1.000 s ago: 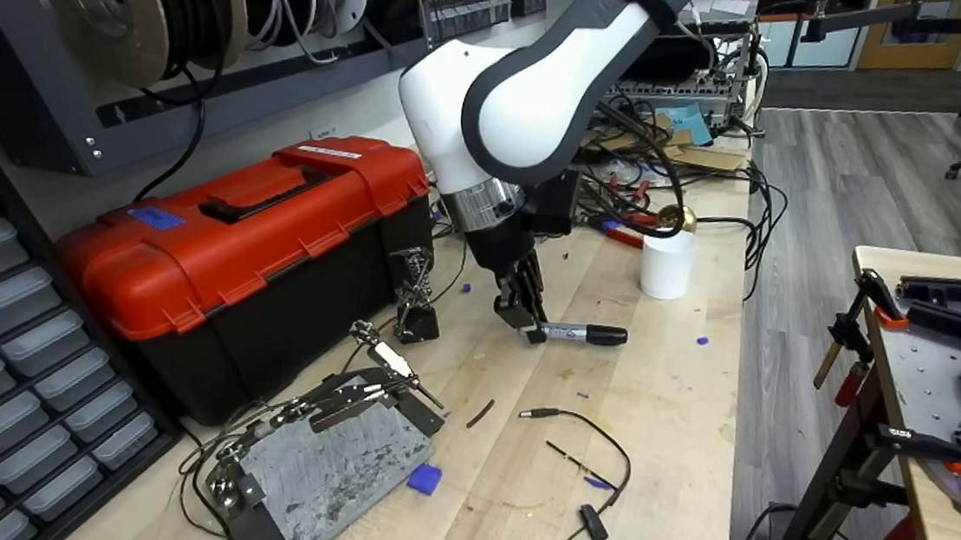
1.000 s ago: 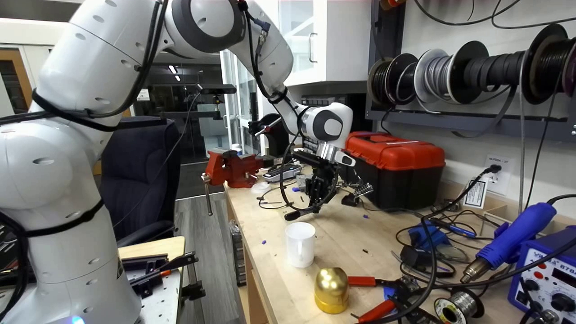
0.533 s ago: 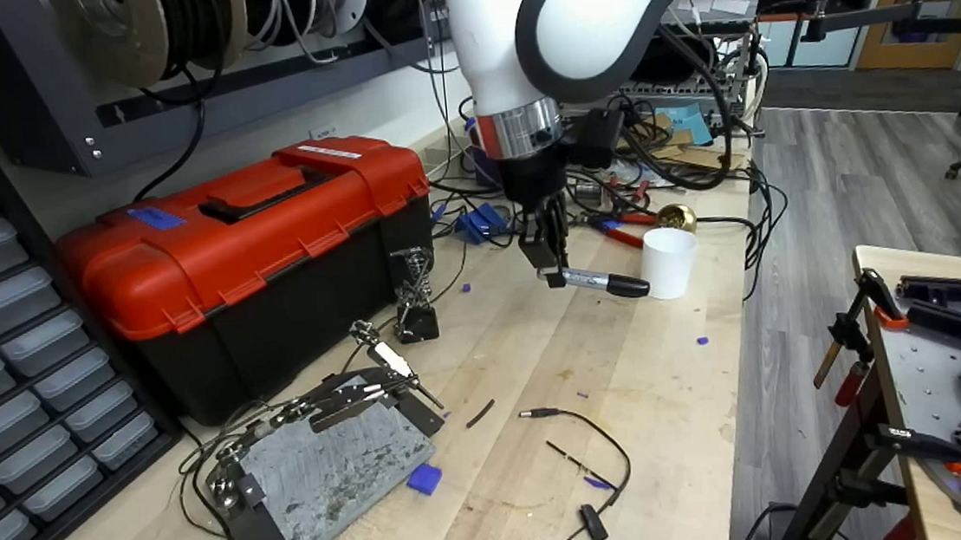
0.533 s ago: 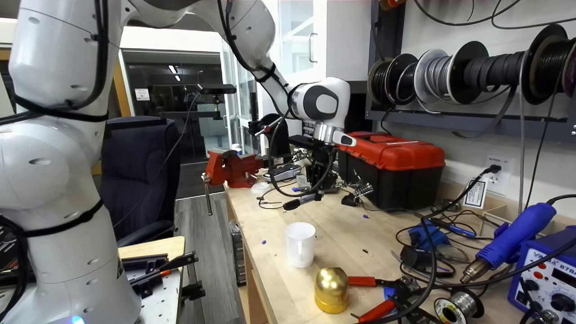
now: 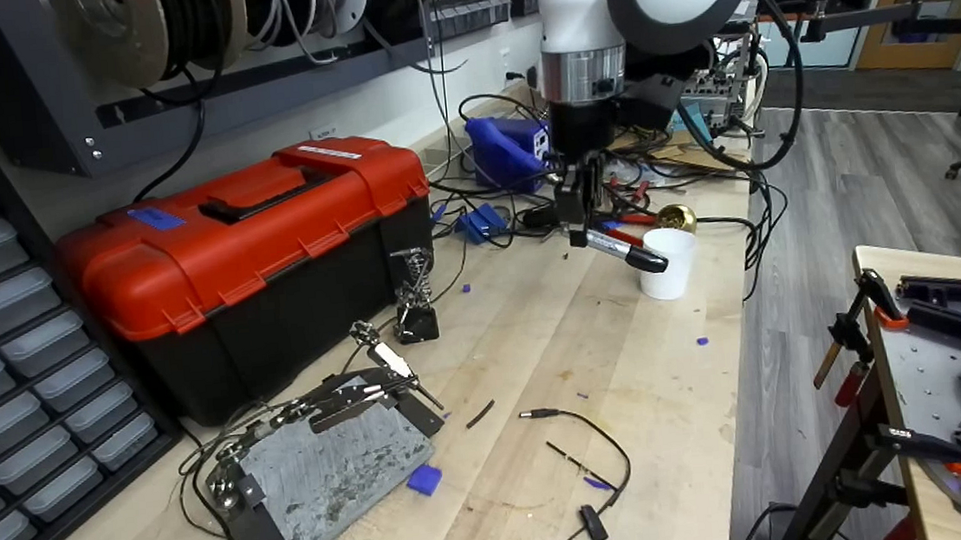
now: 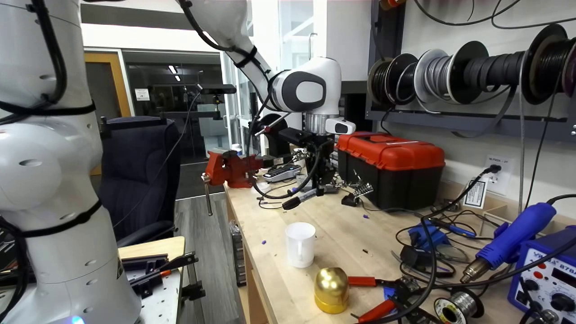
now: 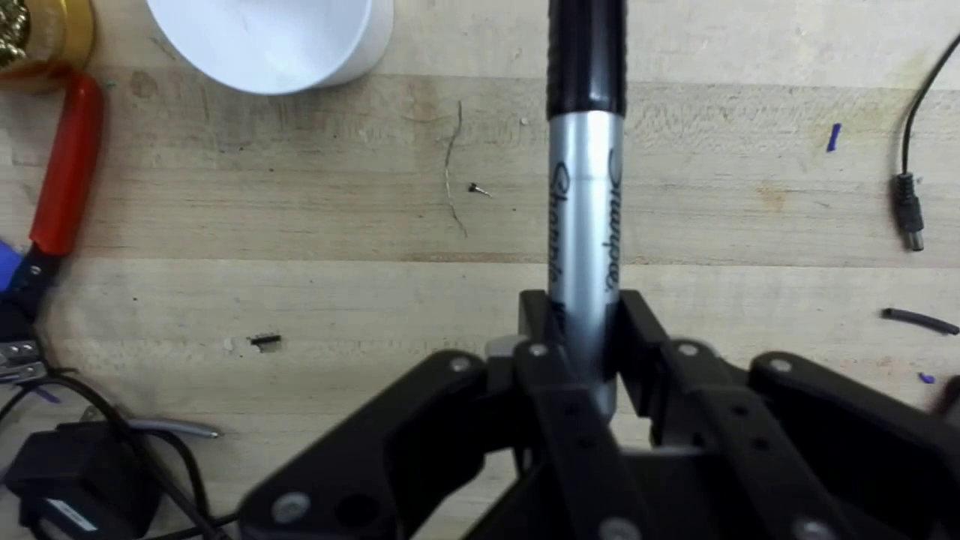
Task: Place the marker in the mug
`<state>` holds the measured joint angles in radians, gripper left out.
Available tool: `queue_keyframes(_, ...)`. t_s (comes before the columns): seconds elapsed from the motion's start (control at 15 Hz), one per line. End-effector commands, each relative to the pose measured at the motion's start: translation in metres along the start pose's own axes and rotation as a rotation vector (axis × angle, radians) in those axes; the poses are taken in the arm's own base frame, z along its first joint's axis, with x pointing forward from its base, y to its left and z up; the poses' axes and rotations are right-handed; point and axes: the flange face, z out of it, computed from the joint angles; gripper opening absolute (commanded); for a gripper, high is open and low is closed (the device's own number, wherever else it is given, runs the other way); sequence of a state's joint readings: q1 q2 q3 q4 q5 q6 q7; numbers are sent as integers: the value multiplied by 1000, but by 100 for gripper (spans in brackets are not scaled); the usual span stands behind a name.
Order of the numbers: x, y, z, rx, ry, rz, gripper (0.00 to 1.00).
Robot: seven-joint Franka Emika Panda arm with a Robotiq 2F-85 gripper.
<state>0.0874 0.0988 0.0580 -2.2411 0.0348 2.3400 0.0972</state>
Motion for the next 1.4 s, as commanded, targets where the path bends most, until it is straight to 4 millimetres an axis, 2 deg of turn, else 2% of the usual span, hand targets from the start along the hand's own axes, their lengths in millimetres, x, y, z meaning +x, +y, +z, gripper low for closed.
queue_keyframes(0.0, -40, 30, -20, 45, 89, 69, 4)
queue_keyframes(0.27, -68, 62, -42, 81, 128, 152, 4)
queue_keyframes(0.53, -85, 76, -61, 68, 180, 202, 4)
queue_keyframes(0.87, -87, 75, -64, -5, 302, 241, 4)
queue_keyframes(1.33, -77, 101, -54, -60, 309, 289, 4)
